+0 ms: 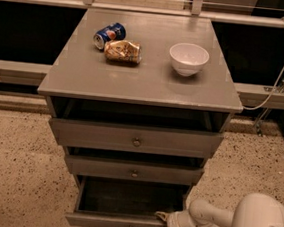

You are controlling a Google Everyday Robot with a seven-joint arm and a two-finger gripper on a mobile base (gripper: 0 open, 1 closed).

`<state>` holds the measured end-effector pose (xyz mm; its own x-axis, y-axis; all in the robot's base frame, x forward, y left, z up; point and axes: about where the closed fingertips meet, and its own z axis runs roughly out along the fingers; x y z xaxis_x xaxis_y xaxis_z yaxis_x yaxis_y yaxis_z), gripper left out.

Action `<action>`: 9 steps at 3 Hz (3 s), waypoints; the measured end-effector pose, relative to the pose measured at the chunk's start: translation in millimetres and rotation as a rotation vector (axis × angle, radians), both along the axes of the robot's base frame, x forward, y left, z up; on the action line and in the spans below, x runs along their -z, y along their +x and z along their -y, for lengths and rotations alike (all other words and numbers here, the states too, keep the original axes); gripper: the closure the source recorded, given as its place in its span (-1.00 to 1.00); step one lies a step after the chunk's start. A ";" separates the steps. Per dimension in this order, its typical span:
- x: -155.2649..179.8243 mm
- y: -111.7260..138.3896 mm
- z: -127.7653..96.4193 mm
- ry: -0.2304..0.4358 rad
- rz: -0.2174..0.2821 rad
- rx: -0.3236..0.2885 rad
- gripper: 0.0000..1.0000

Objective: Open bottom drawer

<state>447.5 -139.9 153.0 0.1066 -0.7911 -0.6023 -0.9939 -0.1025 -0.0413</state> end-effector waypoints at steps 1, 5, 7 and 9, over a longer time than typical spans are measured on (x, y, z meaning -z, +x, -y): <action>-13.6 -20.6 7.0 -0.006 0.004 -0.024 -0.34; -116.4 65.7 -36.7 0.084 0.198 0.071 0.68; -19.2 76.2 -66.1 0.113 0.006 0.135 1.00; 16.4 18.9 -65.1 0.134 -0.139 0.004 1.00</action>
Offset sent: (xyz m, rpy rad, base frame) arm -0.0181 -0.0164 0.0898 0.0438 -0.1388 0.0242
